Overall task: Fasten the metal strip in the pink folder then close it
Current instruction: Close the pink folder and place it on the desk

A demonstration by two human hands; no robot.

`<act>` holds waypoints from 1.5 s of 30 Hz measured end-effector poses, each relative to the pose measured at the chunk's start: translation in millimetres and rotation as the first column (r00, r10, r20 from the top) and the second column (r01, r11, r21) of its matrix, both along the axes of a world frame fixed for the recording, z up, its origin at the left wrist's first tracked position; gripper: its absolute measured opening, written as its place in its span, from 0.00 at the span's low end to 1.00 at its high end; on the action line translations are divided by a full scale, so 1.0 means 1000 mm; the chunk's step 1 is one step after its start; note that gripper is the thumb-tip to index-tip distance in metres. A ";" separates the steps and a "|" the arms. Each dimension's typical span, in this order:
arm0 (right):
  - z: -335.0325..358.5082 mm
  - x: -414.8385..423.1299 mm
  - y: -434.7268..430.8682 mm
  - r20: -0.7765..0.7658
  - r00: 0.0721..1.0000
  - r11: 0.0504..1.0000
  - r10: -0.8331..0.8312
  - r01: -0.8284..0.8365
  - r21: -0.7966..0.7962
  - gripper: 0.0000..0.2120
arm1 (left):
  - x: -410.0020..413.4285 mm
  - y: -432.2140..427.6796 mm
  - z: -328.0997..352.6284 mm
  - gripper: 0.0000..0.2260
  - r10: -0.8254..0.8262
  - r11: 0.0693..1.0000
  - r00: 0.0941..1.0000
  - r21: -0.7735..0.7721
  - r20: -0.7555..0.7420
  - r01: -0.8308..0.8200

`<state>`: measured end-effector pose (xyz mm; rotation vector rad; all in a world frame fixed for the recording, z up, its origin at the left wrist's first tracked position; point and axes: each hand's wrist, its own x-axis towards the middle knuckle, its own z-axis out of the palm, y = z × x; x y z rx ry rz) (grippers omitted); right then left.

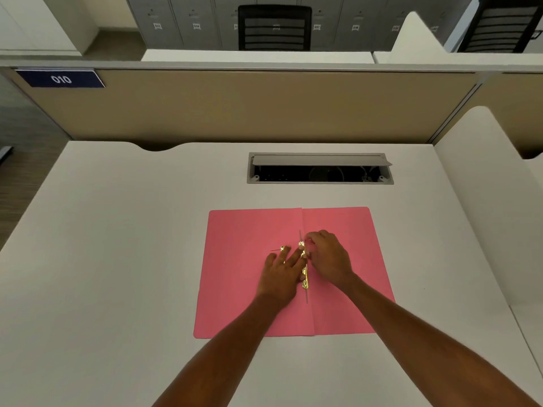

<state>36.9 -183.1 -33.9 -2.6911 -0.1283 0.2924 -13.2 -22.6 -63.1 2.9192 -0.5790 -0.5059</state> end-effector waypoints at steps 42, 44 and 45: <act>-0.051 -0.163 0.000 -0.059 0.978 0.951 0.199 -0.207 -0.228 0.44 | -0.115 0.096 0.035 0.25 0.920 0.276 0.328 -0.236 -0.217 -0.932; -0.050 -0.164 0.000 -0.055 0.978 0.951 0.203 -0.210 -0.227 0.44 | -0.110 0.101 0.038 0.23 0.930 0.201 0.268 -0.260 -0.253 -0.944; -0.050 -0.164 0.000 -0.054 0.978 0.952 0.202 -0.209 -0.225 0.44 | -0.107 0.104 0.039 0.23 0.933 0.167 0.240 -0.268 -0.267 -0.949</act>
